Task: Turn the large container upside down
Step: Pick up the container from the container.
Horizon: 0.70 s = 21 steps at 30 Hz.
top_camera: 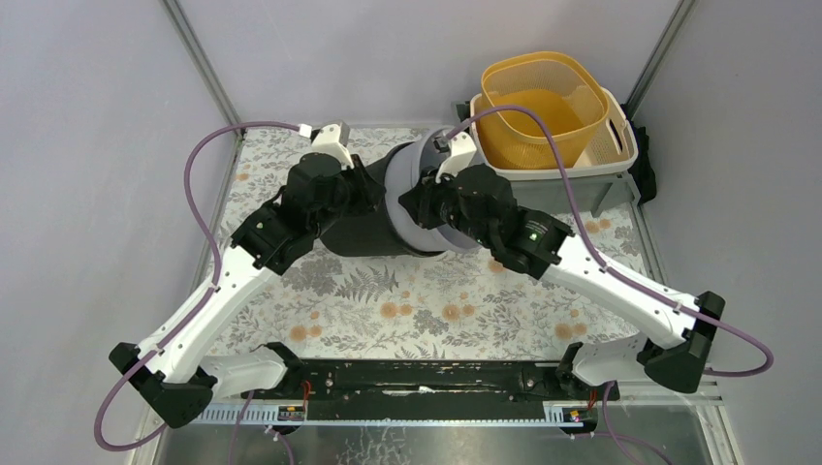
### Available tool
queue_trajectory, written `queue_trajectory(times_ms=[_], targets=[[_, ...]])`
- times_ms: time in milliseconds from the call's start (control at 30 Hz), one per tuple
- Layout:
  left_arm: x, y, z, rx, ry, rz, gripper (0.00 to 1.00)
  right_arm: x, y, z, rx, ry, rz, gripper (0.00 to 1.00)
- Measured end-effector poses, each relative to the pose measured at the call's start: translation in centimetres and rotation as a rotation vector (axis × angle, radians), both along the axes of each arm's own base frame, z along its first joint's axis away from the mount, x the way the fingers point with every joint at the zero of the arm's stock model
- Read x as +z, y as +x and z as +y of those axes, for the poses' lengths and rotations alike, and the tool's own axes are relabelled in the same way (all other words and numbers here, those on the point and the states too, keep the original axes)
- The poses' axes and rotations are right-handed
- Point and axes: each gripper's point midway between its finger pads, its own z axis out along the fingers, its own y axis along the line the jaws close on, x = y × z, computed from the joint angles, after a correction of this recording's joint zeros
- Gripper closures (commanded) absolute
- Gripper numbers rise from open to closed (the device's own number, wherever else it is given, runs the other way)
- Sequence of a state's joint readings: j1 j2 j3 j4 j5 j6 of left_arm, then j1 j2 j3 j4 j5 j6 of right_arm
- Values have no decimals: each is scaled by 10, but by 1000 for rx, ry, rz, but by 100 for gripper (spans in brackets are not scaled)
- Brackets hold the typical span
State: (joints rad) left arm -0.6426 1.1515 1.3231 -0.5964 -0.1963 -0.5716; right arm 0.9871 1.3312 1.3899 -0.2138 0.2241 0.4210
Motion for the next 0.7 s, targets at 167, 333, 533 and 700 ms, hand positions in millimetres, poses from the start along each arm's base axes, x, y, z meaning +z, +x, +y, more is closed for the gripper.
queue_trajectory(times_ms=[167, 333, 533, 700], targets=[[5, 5, -2, 3, 10, -1, 72, 21, -7, -11, 3, 33, -37, 100], [4, 12, 5, 40, 42, -11, 72, 47, -16, -25, 3, 79, -81, 100], [3, 18, 17, 91, 75, -24, 72, 84, -22, -44, -12, 122, -150, 100], [-1, 18, 24, 114, 107, -18, 72, 100, -25, -55, -26, 133, -190, 100]])
